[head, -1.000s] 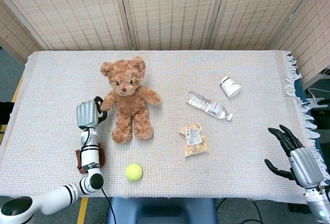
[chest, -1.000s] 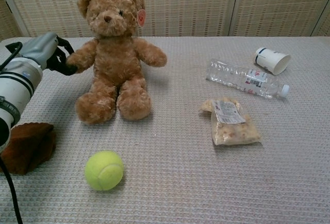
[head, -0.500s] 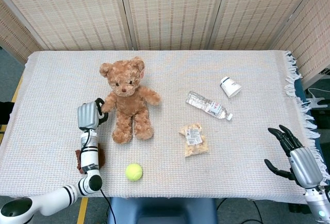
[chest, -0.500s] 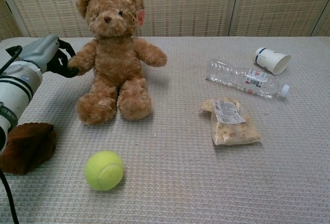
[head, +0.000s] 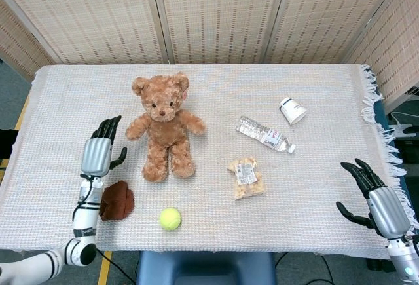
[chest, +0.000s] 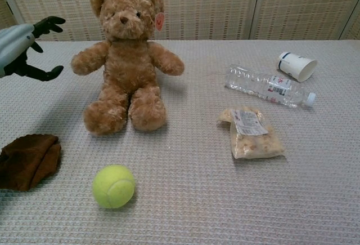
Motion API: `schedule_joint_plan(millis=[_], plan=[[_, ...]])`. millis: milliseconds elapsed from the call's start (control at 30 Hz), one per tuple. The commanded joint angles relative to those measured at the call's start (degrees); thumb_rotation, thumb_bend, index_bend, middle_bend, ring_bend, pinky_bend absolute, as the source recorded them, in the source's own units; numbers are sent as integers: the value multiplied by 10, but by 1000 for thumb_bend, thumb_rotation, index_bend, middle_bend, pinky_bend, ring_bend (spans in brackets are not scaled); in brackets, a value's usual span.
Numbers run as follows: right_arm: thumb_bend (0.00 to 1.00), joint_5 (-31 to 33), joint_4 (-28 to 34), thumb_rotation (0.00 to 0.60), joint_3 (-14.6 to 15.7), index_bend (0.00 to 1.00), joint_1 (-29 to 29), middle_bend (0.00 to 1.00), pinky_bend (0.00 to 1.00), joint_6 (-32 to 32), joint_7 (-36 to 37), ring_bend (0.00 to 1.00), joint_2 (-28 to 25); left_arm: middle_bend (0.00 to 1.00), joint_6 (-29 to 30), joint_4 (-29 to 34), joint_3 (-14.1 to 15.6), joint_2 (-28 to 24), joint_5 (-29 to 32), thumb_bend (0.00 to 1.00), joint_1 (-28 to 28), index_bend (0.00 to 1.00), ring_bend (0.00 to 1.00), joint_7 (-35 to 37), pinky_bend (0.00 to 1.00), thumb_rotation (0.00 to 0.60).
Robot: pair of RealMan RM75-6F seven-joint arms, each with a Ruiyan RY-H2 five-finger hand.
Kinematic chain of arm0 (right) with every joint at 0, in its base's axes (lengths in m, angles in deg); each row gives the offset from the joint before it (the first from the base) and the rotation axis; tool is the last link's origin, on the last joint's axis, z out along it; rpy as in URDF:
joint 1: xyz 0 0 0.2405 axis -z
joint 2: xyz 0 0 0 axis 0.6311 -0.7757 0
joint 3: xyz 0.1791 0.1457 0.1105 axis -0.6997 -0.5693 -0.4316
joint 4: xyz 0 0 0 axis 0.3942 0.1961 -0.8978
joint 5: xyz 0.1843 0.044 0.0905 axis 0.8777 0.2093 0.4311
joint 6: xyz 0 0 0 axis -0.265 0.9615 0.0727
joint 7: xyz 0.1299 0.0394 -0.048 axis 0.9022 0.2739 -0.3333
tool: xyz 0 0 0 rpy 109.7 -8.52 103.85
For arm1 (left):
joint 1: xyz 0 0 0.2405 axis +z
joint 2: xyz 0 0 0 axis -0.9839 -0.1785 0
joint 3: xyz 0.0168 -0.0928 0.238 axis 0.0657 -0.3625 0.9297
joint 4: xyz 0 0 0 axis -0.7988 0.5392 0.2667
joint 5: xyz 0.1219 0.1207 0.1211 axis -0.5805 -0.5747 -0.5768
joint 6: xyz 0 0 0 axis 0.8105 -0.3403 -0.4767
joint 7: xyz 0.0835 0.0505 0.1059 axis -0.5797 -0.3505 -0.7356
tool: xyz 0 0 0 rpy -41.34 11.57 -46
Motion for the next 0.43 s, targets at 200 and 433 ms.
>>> schedule_joint_plan(millis=[200,433], plan=[[187,4,1,600,-3,95,3,124,194,-2,-20,0,9,70,106,131,156,-177,-111,374,152,0,68,-8,258,600],[187,10,-4,600,-6,95,-1,124,194,8,-35,0,18,92,122,133,161,-193,-136,378,180,6,72,3,258,600]])
